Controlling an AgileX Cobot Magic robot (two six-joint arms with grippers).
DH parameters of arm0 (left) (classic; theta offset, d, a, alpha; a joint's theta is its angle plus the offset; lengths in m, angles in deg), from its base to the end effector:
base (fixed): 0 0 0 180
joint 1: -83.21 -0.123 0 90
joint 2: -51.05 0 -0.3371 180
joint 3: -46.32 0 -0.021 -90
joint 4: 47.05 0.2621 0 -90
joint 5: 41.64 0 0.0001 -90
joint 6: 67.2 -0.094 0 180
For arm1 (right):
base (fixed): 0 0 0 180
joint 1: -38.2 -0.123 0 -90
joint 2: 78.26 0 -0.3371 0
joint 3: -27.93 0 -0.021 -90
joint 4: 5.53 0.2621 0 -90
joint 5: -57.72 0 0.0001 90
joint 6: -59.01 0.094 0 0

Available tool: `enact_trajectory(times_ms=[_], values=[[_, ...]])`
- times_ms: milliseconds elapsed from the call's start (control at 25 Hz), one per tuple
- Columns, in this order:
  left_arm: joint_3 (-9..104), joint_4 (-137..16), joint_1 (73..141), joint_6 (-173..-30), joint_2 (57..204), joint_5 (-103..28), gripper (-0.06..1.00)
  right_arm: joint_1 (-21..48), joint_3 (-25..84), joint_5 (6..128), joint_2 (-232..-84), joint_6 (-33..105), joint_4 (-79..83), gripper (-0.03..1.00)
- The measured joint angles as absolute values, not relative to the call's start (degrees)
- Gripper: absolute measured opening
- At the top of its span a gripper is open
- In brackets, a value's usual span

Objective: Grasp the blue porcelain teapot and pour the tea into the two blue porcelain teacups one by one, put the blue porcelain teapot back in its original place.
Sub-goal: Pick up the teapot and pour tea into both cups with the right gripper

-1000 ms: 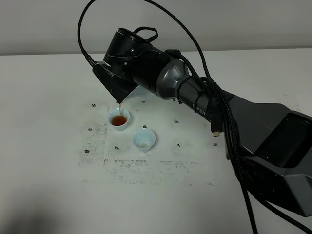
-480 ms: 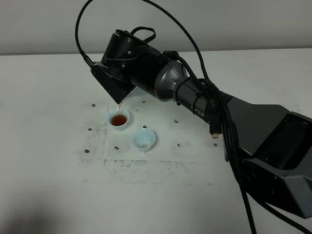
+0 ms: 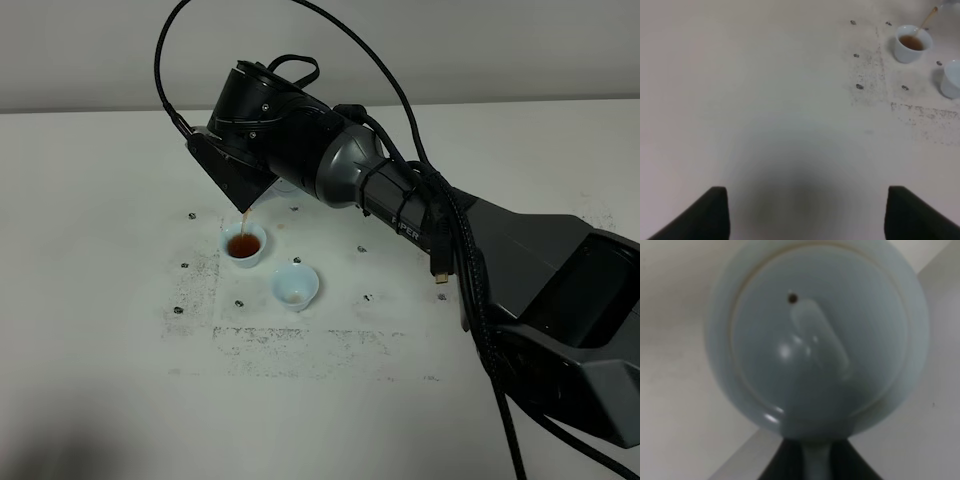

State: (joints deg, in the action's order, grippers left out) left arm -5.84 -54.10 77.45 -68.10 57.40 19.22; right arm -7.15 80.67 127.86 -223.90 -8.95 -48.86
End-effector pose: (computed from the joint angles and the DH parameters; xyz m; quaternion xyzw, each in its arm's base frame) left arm -0.0397 -0.0141 0.2694 -0.0353 0.8609 -0.0321 0.5065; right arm 0.4435 0.3626 0.2551 -0.8079 0.4444 -0.3818 0.0634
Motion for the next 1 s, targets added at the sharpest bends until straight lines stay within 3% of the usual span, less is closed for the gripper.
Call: enact_trajectory(times_ms=[680, 1000], values=[[-5.84, -54.10, 77.45, -68.10, 57.40, 19.22, 0.62, -7.15, 80.67, 127.86, -223.90, -7.77, -46.24, 0.04], [-5.84, -54.10, 77.45, -68.10, 57.40, 19.22, 0.62, -5.02, 80.67, 127.91, -223.90, -7.58, -36.68, 0.04]])
